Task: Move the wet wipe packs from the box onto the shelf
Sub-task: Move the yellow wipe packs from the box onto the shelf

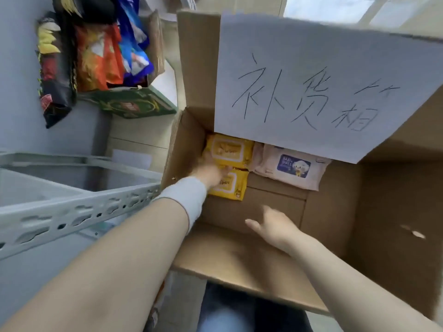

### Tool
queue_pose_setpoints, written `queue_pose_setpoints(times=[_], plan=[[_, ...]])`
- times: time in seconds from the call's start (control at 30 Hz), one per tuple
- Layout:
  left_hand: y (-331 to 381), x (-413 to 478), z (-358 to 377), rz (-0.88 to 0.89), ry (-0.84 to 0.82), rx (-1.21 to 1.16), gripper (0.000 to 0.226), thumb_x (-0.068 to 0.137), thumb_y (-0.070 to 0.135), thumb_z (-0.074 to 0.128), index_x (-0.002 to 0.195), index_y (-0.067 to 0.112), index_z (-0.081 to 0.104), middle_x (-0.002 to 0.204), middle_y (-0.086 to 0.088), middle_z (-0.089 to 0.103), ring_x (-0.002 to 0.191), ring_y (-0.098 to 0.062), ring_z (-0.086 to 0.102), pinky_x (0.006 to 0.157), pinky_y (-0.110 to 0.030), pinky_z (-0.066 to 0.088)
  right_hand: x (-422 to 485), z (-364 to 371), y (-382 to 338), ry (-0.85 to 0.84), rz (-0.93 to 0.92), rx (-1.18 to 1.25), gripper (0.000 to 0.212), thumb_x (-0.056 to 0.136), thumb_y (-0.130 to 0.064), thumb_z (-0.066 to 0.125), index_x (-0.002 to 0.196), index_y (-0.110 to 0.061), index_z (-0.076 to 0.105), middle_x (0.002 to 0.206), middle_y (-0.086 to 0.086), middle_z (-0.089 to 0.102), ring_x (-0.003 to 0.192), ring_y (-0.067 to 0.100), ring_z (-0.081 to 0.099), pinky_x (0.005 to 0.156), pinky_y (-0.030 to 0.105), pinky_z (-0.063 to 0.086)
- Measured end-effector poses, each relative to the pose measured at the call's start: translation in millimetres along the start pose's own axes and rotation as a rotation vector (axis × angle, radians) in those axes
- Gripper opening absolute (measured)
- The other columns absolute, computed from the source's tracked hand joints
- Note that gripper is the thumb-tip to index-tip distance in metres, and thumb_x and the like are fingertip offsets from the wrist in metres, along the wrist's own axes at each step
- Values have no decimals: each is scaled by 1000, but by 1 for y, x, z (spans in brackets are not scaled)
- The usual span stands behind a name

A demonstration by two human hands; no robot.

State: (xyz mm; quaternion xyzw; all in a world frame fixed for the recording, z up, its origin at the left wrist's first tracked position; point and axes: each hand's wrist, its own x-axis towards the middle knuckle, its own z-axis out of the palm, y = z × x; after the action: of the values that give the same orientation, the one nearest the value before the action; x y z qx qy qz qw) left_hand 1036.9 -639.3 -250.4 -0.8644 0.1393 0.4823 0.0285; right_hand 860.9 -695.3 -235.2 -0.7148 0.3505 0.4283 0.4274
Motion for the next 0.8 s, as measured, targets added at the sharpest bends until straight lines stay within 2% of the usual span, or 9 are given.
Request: queue_pose_setpoints(times=[0.13,0.23,0.33,0.4,0.5,0.57,0.67,0.73,0.8], plan=[[3,80,29,-75,88,-203,93,88,53,50,148,4,-2,155,-17,11,143,-32,15,114,-40,18,87,22,-15,33,41,304,45,93,-35,50,128,-7,48,129,14,56,118,30,53,93,30,43],[2,103,44,-123,225,-338,88,86,48,57,146,3,10,149,-18,21,139,-33,19,112,-38,19,125,42,-32,134,101,537,51,87,-27,62,128,-3,45,129,16,53,118,30,53,99,38,44],[5,107,50,-146,289,-394,82,85,43,61,142,3,17,146,-19,23,137,-34,18,112,-36,14,138,53,-42,233,225,730,63,79,-31,71,127,1,44,127,18,54,118,32,52,99,44,44],[8,107,48,-153,288,-425,81,85,40,63,142,4,19,145,-20,22,137,-34,18,111,-35,14,142,55,-42,224,274,790,64,77,-36,72,123,0,49,124,17,57,117,32,53,98,44,45],[7,110,43,-149,304,-457,75,82,36,67,137,4,29,140,-19,35,133,-34,29,108,-37,24,145,50,-37,175,316,803,62,75,-43,72,119,-3,55,120,15,61,113,30,57,96,41,47],[4,113,38,-133,292,-472,72,77,40,72,131,4,40,133,-17,47,126,-32,42,104,-39,37,144,47,-36,162,307,799,57,74,-44,73,114,-6,59,114,10,65,105,25,61,89,35,50],[-1,111,30,-107,222,-498,61,71,46,75,116,8,57,121,-11,60,112,-27,57,91,-36,49,136,48,-40,117,209,785,32,76,-42,71,95,-16,67,91,1,68,87,19,64,70,24,45],[-5,106,25,-87,200,-511,53,71,46,75,107,10,62,113,-8,65,105,-25,61,83,-31,50,128,49,-45,119,175,782,20,76,-42,72,82,-24,66,76,-7,65,73,13,63,58,20,42],[-9,98,21,-66,211,-521,50,69,45,76,105,11,63,110,-7,67,103,-25,62,79,-29,49,118,48,-47,138,175,786,19,75,-41,73,80,-25,65,68,-12,61,64,7,57,50,16,39]])
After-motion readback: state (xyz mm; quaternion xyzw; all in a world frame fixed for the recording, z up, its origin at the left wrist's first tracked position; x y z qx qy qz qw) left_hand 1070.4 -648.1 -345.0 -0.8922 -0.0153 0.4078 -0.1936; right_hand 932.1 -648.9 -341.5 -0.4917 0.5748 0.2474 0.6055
